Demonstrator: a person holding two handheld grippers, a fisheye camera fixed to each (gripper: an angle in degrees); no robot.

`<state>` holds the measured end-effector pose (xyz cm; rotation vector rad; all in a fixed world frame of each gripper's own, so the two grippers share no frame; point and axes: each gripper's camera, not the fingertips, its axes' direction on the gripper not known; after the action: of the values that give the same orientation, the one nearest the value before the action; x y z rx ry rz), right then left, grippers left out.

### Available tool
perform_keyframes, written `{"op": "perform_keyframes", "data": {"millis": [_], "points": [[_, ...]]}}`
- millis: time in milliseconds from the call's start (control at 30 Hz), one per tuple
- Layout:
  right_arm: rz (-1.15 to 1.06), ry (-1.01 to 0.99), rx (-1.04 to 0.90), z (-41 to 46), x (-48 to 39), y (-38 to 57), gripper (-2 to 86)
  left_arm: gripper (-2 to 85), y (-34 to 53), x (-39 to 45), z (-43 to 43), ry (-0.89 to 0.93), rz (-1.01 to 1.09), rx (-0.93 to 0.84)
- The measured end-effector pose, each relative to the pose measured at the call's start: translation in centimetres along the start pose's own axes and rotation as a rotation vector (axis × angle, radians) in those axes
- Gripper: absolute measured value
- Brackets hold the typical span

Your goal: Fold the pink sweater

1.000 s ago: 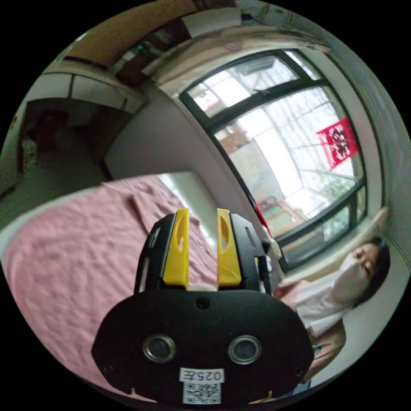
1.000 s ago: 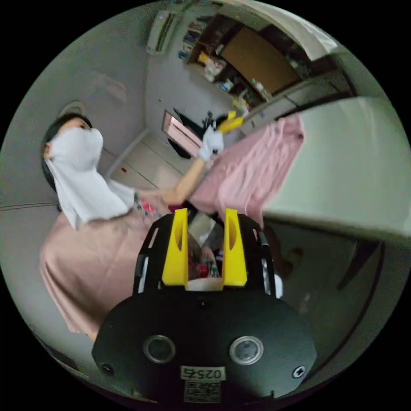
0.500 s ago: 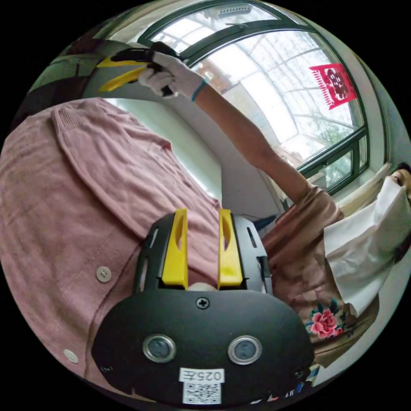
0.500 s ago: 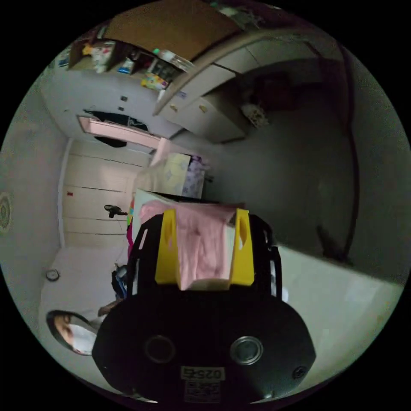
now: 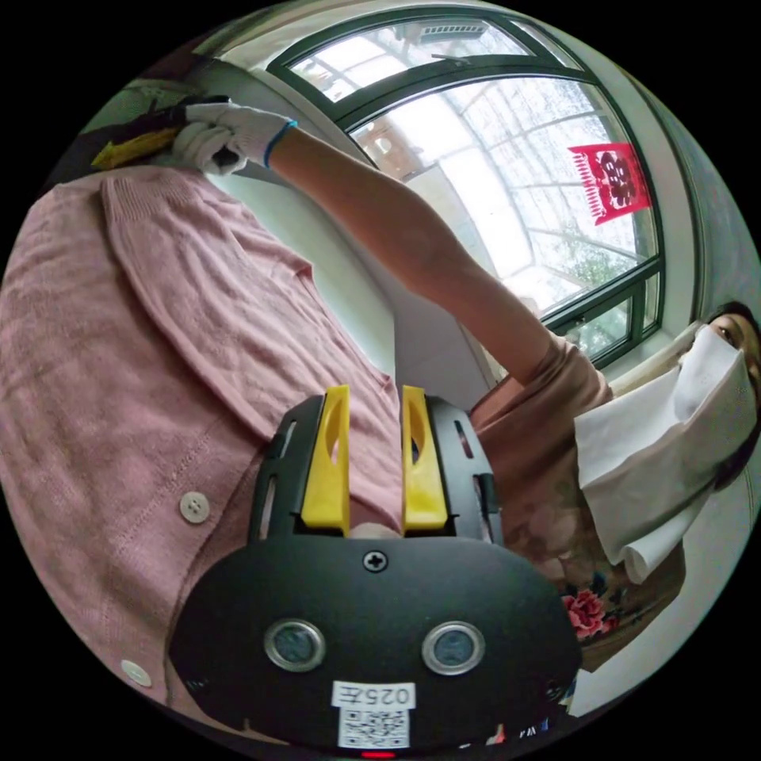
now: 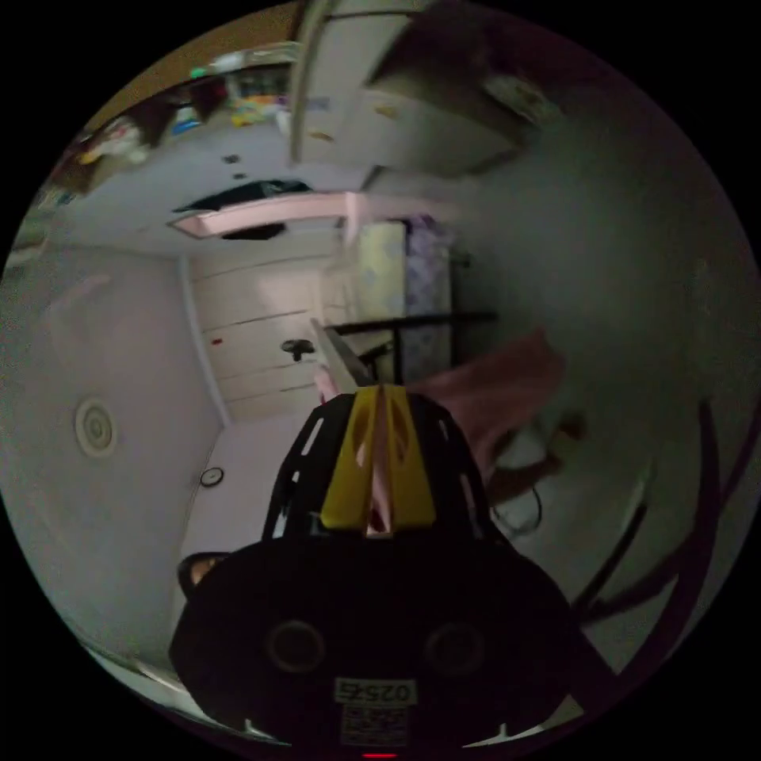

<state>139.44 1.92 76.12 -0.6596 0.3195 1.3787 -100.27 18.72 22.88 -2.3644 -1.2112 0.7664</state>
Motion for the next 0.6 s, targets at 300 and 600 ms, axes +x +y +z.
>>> {"op": "perform_keyframes", "data": {"millis": [300,600], "points": [[-0.256,-0.123,0.196,-3.5,-8.8,6.1,12.9,5.5,0.4,-0.4,-1.6,0.027,-0.008,0.03],[0.132,0.472,-0.049,3.3,-4.9,7.1,11.6,5.3,0.2,-0.7,-2.7,0.041,-0.012,0.032]]}}
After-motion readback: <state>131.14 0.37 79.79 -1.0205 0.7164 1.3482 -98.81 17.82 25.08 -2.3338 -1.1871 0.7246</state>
